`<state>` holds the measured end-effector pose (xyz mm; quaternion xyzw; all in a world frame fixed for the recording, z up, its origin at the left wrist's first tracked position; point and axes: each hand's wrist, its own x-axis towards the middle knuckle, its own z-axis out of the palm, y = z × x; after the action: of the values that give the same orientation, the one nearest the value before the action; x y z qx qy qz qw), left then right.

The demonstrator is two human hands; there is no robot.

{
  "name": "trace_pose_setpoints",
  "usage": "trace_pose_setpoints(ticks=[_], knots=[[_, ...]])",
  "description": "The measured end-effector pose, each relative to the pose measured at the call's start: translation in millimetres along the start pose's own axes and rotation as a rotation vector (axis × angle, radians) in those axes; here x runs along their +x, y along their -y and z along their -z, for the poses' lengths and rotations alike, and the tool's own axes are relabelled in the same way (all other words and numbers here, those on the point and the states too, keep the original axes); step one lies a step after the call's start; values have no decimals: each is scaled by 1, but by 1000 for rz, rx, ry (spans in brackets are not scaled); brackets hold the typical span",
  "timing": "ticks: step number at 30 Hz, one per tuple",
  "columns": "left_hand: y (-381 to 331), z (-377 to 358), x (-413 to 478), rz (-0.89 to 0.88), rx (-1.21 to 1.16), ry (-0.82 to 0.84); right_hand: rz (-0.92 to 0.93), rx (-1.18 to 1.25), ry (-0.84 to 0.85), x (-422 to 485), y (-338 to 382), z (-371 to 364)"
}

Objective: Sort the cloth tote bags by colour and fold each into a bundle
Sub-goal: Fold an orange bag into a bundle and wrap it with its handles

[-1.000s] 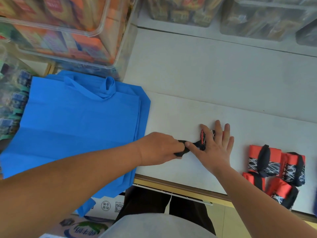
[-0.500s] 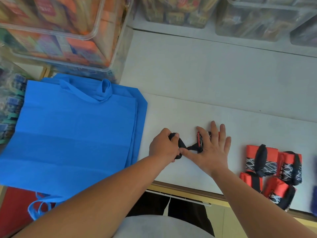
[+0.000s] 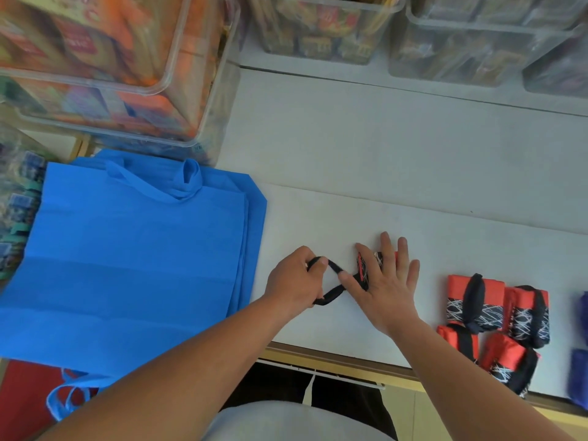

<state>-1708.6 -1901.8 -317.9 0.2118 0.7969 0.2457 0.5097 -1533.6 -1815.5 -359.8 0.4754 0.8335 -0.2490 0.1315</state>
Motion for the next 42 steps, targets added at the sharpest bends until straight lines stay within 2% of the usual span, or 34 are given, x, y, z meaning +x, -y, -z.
trace_pose_setpoints(ticks=[3,5,7,10,13,16,20,22,25,27,32,35,37,42], knots=[[-5,5,-2,15,61,-23,15,126,-6,-4,-4,6],[-8,3,-3,8,110,-44,-18,166,-187,-10,-5,8],[-11,0,-5,9,120,-58,-188,206,-296,-11,-7,12],[-11,-2,-10,7,116,-80,-488,479,-169,-4,-4,24],[-11,-3,-20,15,90,-87,-597,790,-102,5,-4,31],[-15,-2,-33,38,50,-93,-516,1028,0,0,-1,44],[-32,3,-53,150,-78,6,-43,831,103,-43,-5,103],[-48,3,-65,151,-107,74,169,783,130,-71,-9,128],[-83,-9,-88,36,-58,150,446,689,65,-101,-17,151],[-106,-19,-104,-60,-30,206,542,658,-12,-108,-27,162],[-146,-34,-143,-197,-36,305,366,864,-48,-124,-41,192],[-159,-40,-164,-218,-87,312,310,1006,8,-134,-46,209],[-162,-44,-173,-246,-117,263,304,1000,34,-140,-51,215],[-151,-55,-181,-275,-294,34,200,974,-30,-149,-61,212]])
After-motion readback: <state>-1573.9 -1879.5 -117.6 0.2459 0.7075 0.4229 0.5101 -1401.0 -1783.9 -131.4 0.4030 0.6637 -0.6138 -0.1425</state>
